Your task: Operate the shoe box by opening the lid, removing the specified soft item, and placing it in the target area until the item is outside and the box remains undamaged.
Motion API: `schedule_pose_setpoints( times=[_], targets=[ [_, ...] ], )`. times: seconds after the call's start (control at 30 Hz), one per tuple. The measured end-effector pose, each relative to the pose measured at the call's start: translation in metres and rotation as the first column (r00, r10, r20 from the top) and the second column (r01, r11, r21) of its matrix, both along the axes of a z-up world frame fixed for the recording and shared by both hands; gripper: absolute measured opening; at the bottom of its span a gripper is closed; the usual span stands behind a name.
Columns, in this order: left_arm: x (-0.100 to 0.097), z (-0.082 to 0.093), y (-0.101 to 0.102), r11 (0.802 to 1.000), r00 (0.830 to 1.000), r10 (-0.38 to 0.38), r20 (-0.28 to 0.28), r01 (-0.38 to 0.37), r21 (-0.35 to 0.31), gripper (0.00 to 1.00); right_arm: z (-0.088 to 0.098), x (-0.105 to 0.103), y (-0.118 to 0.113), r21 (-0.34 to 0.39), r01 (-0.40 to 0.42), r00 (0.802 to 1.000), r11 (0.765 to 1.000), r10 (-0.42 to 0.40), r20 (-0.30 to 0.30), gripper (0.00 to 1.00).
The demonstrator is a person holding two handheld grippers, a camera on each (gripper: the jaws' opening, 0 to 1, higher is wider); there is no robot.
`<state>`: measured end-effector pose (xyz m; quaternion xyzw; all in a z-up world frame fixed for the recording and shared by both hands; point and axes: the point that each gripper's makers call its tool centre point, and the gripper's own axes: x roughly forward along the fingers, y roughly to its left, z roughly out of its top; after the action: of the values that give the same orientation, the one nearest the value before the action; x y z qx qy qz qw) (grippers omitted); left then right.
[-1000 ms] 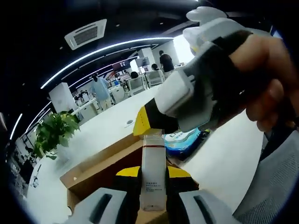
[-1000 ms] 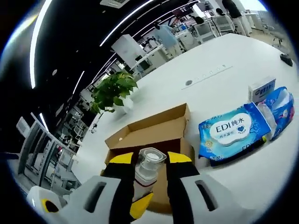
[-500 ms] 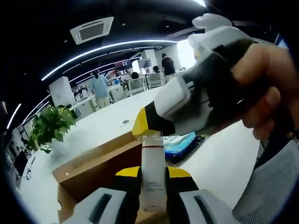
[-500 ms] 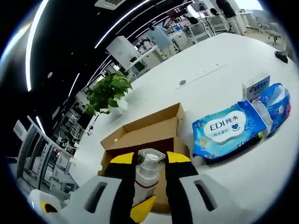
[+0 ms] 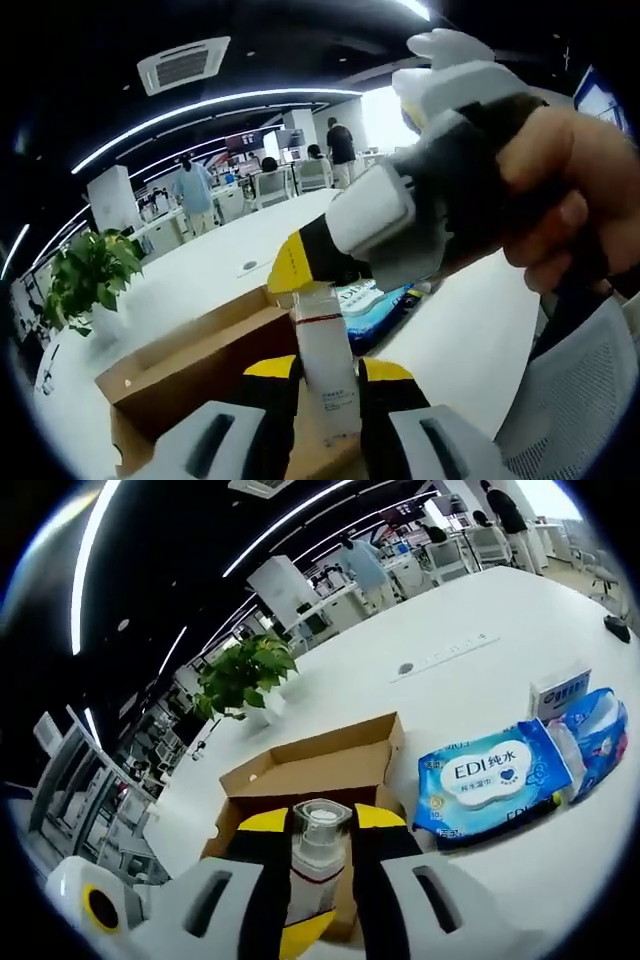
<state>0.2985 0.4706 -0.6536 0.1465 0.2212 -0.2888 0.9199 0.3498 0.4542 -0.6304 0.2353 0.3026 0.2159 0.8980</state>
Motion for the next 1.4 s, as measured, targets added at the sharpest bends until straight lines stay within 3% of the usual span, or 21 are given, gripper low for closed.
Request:
schedule_pose_setpoints(
  times=[0.2, 0.5, 1.0, 1.4],
  targets=[
    [0.006, 0.003, 0.007, 0.998, 0.999, -0.005, -0.052, 0.002, -0.059, 0.27, 0.003, 0.005, -0.005, 0.003, -0.021, 0.999, 1.0, 0.021, 0.03, 0.19],
    [0.008, 0.006, 0.01, 0.998, 0.997, -0.031, -0.064, 0.027, -0.065, 0.29, 0.012, 0.014, -0.01, -0.007, -0.064, 0.995, 0.998, 0.065, 0.082, 0.18],
    [0.004, 0.006, 0.037, 0.994, 0.991, -0.062, -0.115, 0.051, -0.092, 0.35, 0.035, 0.031, -0.031, -0.062, -0.154, 0.971, 0.986, 0.162, 0.176, 0.18],
    [0.008, 0.021, 0.082, 0.986, 0.989, -0.032, -0.145, 0.008, -0.167, 0.48, 0.046, 0.054, -0.054, -0.153, -0.204, 0.938, 0.967, 0.237, 0.251, 0.19]
  ],
)
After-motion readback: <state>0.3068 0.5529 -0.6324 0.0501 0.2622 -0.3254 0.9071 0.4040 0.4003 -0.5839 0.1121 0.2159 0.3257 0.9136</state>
